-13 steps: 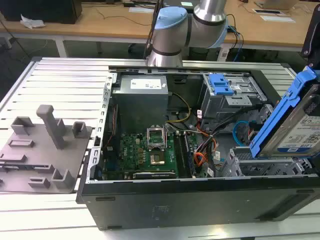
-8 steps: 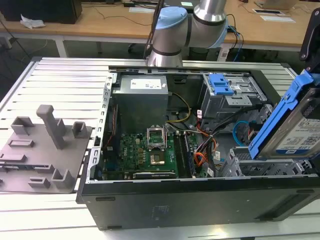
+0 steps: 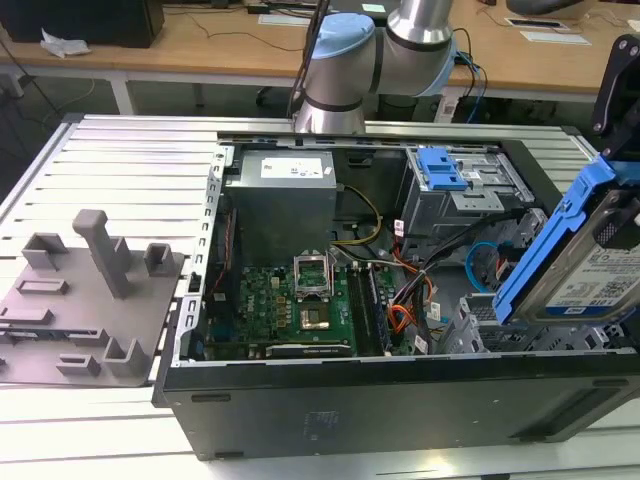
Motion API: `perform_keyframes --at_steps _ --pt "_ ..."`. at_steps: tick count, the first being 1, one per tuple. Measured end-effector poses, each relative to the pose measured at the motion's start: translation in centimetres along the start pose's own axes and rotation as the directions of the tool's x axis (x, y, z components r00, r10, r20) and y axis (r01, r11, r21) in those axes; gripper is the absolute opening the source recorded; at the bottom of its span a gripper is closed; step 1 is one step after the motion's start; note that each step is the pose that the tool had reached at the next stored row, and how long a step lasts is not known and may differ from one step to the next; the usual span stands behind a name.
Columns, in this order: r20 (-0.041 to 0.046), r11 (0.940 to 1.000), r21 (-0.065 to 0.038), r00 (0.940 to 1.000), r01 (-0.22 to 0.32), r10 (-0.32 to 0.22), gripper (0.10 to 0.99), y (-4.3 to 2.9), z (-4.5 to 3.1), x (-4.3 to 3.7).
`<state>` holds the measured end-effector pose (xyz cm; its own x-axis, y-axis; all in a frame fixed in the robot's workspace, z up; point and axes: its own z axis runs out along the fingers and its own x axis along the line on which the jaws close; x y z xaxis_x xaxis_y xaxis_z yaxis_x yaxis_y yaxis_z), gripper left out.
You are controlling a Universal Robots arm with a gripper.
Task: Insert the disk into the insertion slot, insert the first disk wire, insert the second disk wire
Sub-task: 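Insert the disk into the insertion slot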
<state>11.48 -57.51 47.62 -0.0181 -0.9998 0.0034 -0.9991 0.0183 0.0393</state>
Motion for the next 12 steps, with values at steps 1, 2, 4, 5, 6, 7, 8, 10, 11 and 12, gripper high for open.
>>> perform_keyframes --at_steps 1,2,4,5,6,7,8,10,11,12 --pt "0.0 1.0 0.0 1.0 0.0 0.0 0.365 -0.01 0.13 0.0" --pt "0.0 1.0 0.0 1.0 0.0 0.0 0.365 -0.01 0.29 0.0" --pt "0.0001 1.0 0.0 1.0 0.0 0.0 0.365 -0.02 0.62 0.0" --pt "-0.0001 1.0 0.0 1.0 0.0 0.0 0.365 -0.03 0.77 0.0" --pt "0.0 1.0 0.0 1.0 0.0 0.0 0.365 -0.04 0.92 0.0" --pt "0.0002 1.0 0.0 1.0 -0.001 0.001 0.365 -0.05 1.17 -0.05" --pt "0.0005 1.0 0.0 1.0 -0.002 0.002 0.365 -0.06 1.29 -0.21" --pt "0.0034 1.0 0.0 1.0 -0.003 0.003 0.365 -0.06 1.38 -0.43" --pt "0.0089 1.0 0.0 1.0 -0.004 0.004 0.365 -0.06 1.41 -0.55" --pt "0.0154 1.0 0.0 0.9999 -0.004 0.004 0.365 -0.06 1.49 -0.68"
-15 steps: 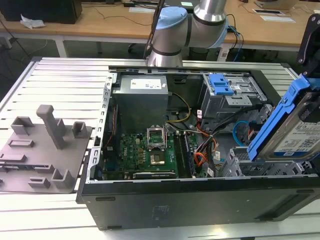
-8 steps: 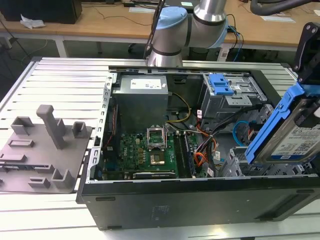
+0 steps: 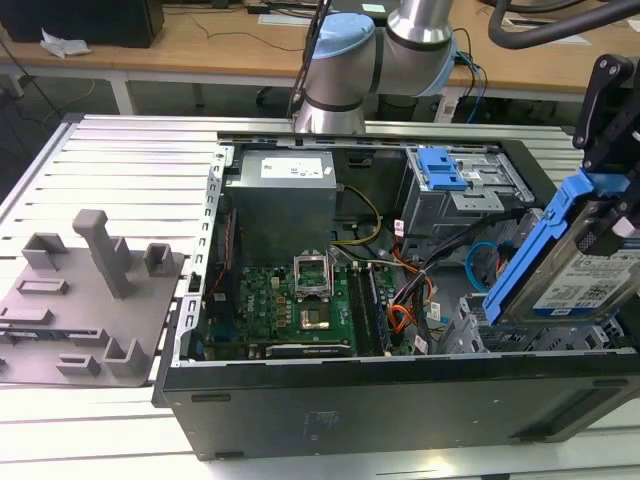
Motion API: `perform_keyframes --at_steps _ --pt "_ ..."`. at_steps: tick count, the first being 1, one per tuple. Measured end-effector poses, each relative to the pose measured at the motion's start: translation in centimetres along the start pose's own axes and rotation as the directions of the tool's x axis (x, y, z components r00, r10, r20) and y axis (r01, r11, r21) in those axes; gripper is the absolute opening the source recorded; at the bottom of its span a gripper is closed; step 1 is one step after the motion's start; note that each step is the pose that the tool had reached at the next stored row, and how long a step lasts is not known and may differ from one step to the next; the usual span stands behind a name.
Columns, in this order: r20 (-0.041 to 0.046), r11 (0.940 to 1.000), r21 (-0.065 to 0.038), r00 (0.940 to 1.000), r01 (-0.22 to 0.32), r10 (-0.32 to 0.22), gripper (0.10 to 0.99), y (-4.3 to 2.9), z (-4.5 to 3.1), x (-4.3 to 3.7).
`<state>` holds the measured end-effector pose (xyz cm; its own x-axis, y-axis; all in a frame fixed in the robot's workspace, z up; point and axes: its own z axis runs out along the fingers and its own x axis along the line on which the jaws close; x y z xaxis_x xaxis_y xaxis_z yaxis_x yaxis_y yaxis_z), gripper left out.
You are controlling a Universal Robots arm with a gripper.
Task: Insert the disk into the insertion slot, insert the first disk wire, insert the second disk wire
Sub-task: 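Insert the disk into the insertion slot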
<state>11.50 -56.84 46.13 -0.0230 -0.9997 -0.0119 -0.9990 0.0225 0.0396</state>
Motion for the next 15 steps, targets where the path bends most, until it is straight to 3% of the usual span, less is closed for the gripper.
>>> perform_keyframes --at_steps 4,6,9,15 --pt "0.0042 1.0 0.0 1.0 -0.001 0.001 0.365 0.0 0.41 -0.38" --pt "0.0041 1.0 0.0 1.0 -0.001 0.001 0.365 -0.02 0.76 -1.05" --pt "0.0043 1.0 0.0 1.0 0.0 0.0 0.365 -0.13 1.0 -1.45" --pt "0.0044 1.0 0.0 1.0 -0.001 0.001 0.365 -0.17 1.64 -1.71"
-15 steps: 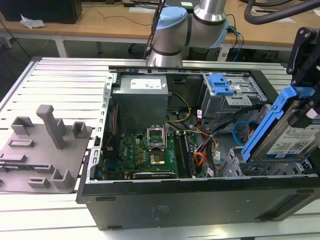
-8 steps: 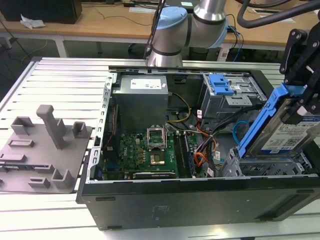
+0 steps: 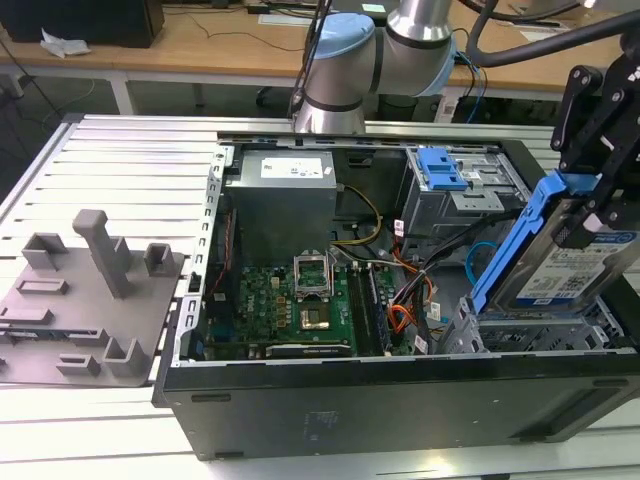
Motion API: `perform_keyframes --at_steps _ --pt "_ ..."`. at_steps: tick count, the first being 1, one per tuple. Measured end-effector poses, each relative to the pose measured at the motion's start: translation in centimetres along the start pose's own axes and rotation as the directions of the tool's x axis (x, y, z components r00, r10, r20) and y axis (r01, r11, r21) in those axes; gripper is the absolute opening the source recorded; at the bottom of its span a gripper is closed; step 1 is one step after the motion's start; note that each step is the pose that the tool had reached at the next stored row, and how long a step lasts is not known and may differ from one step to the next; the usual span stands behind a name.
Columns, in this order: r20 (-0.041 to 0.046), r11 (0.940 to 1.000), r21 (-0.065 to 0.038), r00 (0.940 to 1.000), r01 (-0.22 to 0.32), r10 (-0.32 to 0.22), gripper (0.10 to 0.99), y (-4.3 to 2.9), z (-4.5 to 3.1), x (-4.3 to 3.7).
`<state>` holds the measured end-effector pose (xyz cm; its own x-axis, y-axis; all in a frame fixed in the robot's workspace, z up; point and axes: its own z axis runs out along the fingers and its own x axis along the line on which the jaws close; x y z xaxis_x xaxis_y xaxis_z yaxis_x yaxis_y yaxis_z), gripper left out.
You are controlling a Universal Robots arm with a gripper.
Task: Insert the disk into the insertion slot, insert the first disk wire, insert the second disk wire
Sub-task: 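Insert the disk into the insertion slot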
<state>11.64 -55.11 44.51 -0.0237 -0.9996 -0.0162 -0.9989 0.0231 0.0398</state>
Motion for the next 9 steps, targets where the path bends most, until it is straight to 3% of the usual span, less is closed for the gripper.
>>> perform_keyframes --at_steps 9 --pt "-0.0002 1.0 0.0 1.0 0.0 0.0 0.365 -0.06 1.47 0.01"
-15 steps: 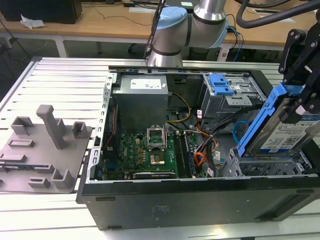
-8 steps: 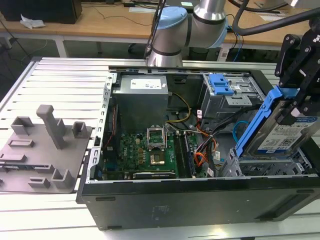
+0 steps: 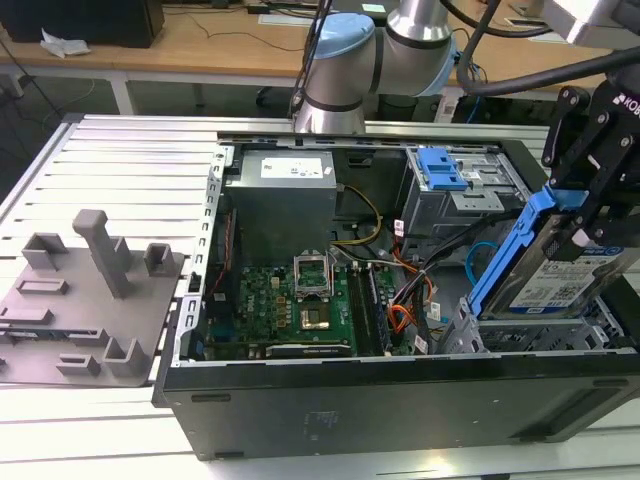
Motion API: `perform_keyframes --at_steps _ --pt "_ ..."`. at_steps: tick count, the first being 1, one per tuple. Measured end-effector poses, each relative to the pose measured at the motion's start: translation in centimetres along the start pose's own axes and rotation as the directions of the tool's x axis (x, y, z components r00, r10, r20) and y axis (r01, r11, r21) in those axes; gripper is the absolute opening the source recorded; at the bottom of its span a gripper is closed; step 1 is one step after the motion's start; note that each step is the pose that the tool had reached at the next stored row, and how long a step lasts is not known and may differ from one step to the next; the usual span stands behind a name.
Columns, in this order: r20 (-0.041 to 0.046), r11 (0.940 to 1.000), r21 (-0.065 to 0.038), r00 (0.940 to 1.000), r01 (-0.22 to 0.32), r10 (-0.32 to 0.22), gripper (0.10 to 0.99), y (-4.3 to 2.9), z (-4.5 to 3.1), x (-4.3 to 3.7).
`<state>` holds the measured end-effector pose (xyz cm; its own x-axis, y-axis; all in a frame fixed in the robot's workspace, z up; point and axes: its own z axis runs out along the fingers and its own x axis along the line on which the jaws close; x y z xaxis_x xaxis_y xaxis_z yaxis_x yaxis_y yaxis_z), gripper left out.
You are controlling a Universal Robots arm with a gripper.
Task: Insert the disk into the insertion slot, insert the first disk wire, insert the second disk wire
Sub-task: 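Insert the disk into the insertion slot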
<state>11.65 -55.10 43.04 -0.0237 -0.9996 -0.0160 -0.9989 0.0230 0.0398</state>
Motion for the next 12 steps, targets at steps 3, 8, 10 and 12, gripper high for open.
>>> perform_keyframes --at_steps 3,8,10,12 --pt "0.0001 1.0 0.0 1.0 0.0 0.0 0.365 -0.01 0.21 0.0" --pt "0.0 1.0 0.0 1.0 0.0 0.0 0.365 -0.02 0.64 0.01" --pt "0.0 1.0 0.0 1.0 0.0 0.0 0.365 -0.03 0.75 0.01" --pt "0.0 1.0 0.0 1.0 0.0 0.0 0.365 -0.03 0.88 0.02"
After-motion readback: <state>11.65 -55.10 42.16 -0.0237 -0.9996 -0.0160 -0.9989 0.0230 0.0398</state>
